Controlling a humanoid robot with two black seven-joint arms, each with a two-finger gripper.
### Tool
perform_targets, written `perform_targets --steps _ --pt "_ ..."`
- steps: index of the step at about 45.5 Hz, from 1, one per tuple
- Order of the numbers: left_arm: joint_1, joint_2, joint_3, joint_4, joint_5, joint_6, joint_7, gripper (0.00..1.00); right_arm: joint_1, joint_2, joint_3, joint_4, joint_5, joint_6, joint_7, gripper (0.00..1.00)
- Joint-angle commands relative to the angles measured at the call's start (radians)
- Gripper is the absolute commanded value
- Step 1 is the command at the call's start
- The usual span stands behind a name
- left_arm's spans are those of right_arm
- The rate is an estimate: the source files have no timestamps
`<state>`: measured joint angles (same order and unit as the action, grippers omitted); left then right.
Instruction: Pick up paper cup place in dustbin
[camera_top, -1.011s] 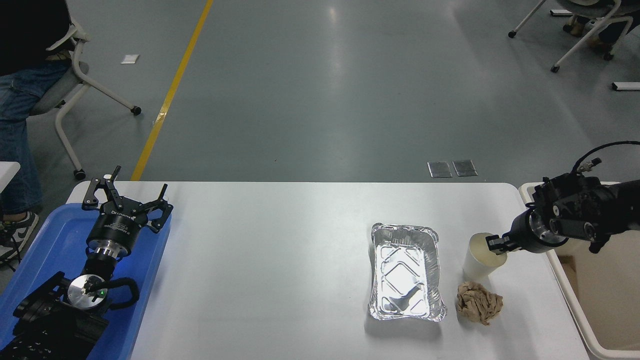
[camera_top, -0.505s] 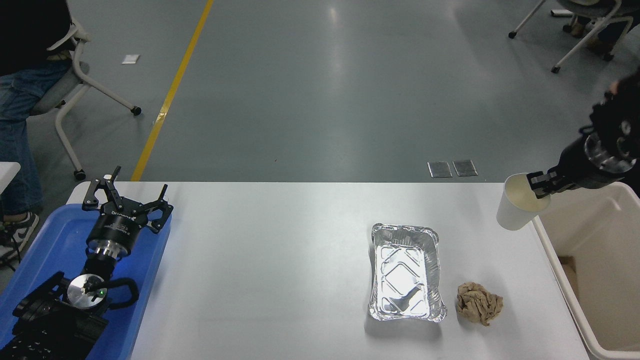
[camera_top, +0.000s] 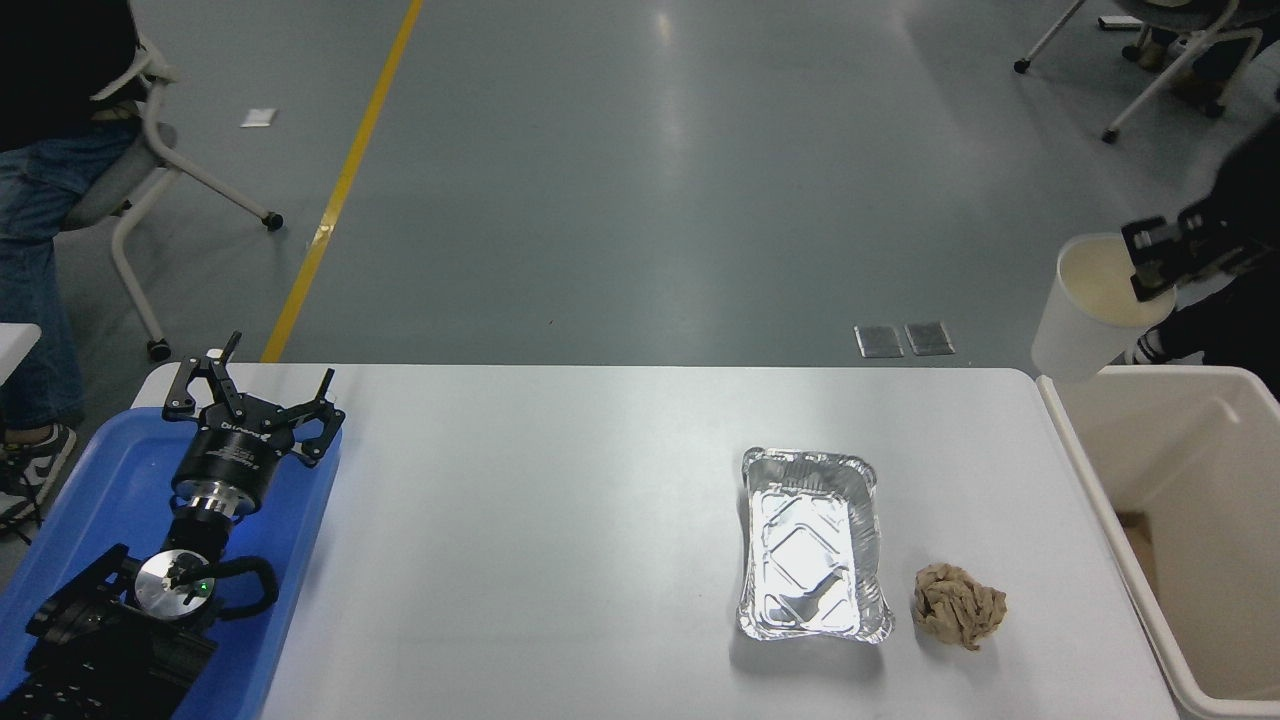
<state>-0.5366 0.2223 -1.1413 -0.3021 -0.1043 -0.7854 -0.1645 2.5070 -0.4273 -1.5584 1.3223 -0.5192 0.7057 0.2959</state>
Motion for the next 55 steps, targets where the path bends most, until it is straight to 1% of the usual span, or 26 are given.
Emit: perform_targets --steps 1,5,9,11,19,23,27,34,40,44,47,52,55 --pt "0.000 0.000 0.000 0.001 0.000 0.000 -0.001 0.99 -0.060 -0.079 -0.022 -0.141 -0.047 0.012 -0.003 0.00" --pt "0.000 -0.001 0.000 0.001 -0.002 0.000 -0.001 0.99 -0.143 -0.172 -0.011 -0.225 -0.129 -0.034 -0.003 0.00" --pt "0.000 -0.001 0.000 0.000 -0.002 0.000 -0.001 0.99 -0.276 -0.238 -0.003 -0.342 -0.182 -0.147 -0.001 0.00" --pt "0.000 -0.001 0.000 0.001 -0.002 0.000 -0.001 0.99 -0.397 -0.266 -0.002 -0.423 -0.182 -0.224 0.003 0.00" --pt "0.000 -0.001 0.000 0.001 -0.002 0.000 -0.001 0.99 -0.681 -0.326 0.038 -0.609 -0.168 -0.417 0.006 0.00" --pt "0.000 -0.001 0.000 0.001 -0.002 0.000 -0.001 0.99 -0.851 -0.341 0.113 -0.704 -0.134 -0.466 0.005 0.00" --pt "0.000 -0.001 -0.002 0.000 -0.002 0.000 -0.001 0.99 -1.031 -0.350 0.237 -0.823 -0.110 -0.476 0.005 0.00" --pt "0.000 -0.001 -0.002 0.000 0.000 0.000 -0.001 0.99 -1.341 -0.335 0.484 -0.975 -0.087 -0.485 0.005 0.00" --pt "-0.002 -0.001 -0.002 0.000 0.000 0.000 -0.001 0.99 -1.536 -0.254 0.623 -1.046 -0.073 -0.535 -0.006 0.00" --pt "-0.003 -0.001 0.002 0.000 0.000 0.000 -0.001 0.99 -1.642 -0.191 0.673 -1.107 -0.030 -0.572 -0.012 0.00" --pt "-0.003 -0.001 0.002 0.000 0.000 0.000 -0.001 0.99 -1.691 -0.154 0.678 -1.121 0.008 -0.578 -0.029 0.00" --pt "-0.003 -0.001 0.000 0.000 0.000 0.000 -0.001 0.99 -1.729 -0.117 0.681 -1.121 0.019 -0.612 -0.058 0.00" --pt "-0.003 -0.001 0.000 0.000 -0.002 0.000 -0.001 0.99 -1.749 -0.099 0.687 -1.121 0.019 -0.623 -0.066 0.00"
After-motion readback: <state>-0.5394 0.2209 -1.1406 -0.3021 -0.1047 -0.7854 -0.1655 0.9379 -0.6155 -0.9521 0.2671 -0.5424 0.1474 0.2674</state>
